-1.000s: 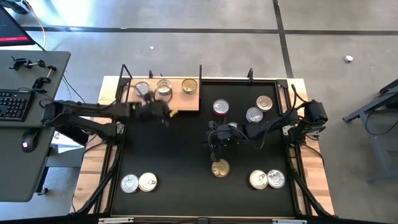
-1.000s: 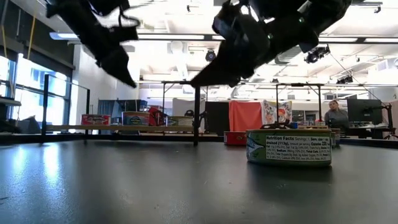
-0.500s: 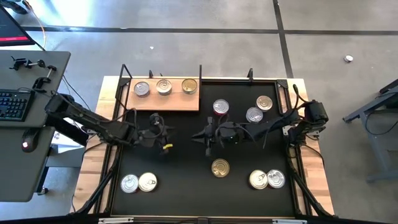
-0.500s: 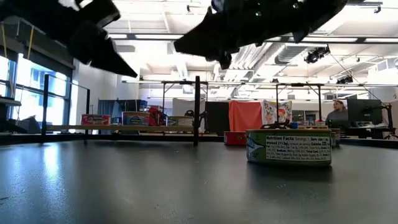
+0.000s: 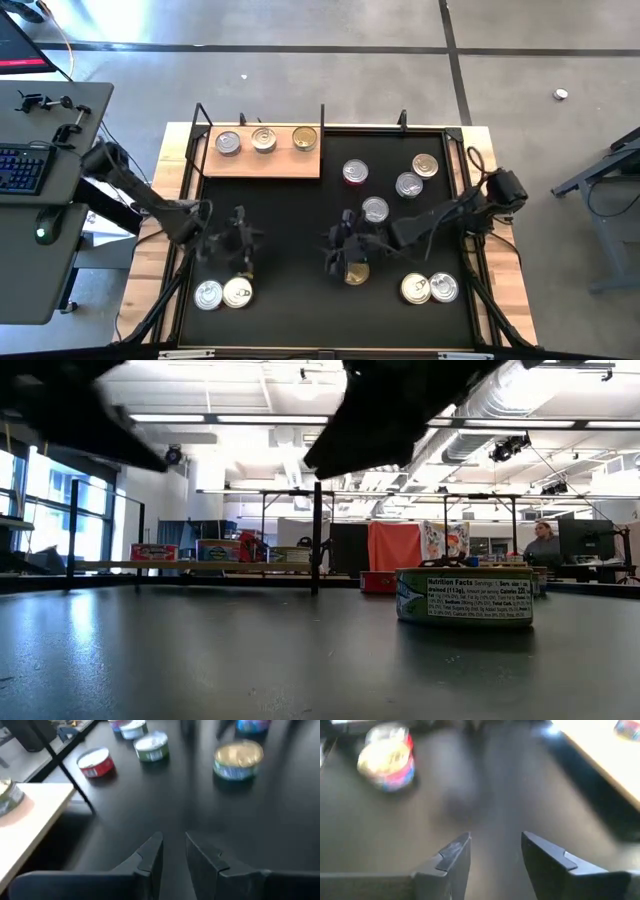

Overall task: Stack canned seafood by type on shelf
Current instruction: Put the green tuna can on the shelf aligned with the other green tuna can

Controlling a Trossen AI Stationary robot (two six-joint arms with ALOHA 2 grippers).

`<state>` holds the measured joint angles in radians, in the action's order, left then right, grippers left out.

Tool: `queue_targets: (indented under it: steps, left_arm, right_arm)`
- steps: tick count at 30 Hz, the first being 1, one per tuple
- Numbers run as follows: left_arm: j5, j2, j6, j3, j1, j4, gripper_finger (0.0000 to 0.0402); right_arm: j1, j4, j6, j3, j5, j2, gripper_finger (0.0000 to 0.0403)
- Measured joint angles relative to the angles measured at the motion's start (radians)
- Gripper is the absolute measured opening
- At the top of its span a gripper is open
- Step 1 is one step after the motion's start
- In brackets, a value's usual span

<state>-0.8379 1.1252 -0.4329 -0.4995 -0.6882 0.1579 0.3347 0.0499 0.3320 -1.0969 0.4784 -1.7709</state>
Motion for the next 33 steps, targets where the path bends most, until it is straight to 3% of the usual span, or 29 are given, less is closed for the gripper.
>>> queue_targets:
  steps: [2, 6, 11, 15, 19, 25, 29, 33]
  left_arm:
    - [-0.037, 0.0, -0.086, 0.0, -0.05, 0.1, 0.0066]
    - [-0.118, 0.0, -0.281, 0.002, -0.107, 0.298, 0.0061]
    - [-0.357, 0.0, -0.448, 0.034, -0.09, 0.335, 0.006]
    - [-0.257, 0.0, -0.453, 0.042, -0.026, 0.341, 0.006]
    - [-0.132, 0.0, -0.375, 0.043, 0.019, 0.276, 0.006]
    - [-0.15, 0.0, -0.182, 0.046, 0.018, 0.107, 0.006]
    - [-0.149, 0.0, -0.102, 0.046, 0.004, 0.088, 0.006]
    - [-0.151, 0.0, -0.078, 0.046, 0.004, 0.081, 0.006]
  right_arm:
    - [-0.006, 0.084, -0.045, 0.0, 0.024, -0.033, 0.0167]
    - [-0.043, 0.176, -0.049, -0.021, -0.039, -0.095, 0.0167]
    - [-0.085, 0.139, -0.022, -0.062, -0.065, -0.136, 0.0167]
    - [-0.11, 0.048, -0.023, -0.09, -0.065, -0.137, 0.0167]
    - [-0.124, -0.159, 0.022, -0.144, -0.065, -0.137, 0.0167]
    - [-0.109, -0.688, 0.206, -0.282, -0.068, -0.136, 0.0167]
    - [-0.079, -0.944, 0.254, -0.297, -0.07, -0.136, 0.0167]
    - [-0.065, -1.199, 0.47, -0.296, -0.038, -0.136, 0.0163]
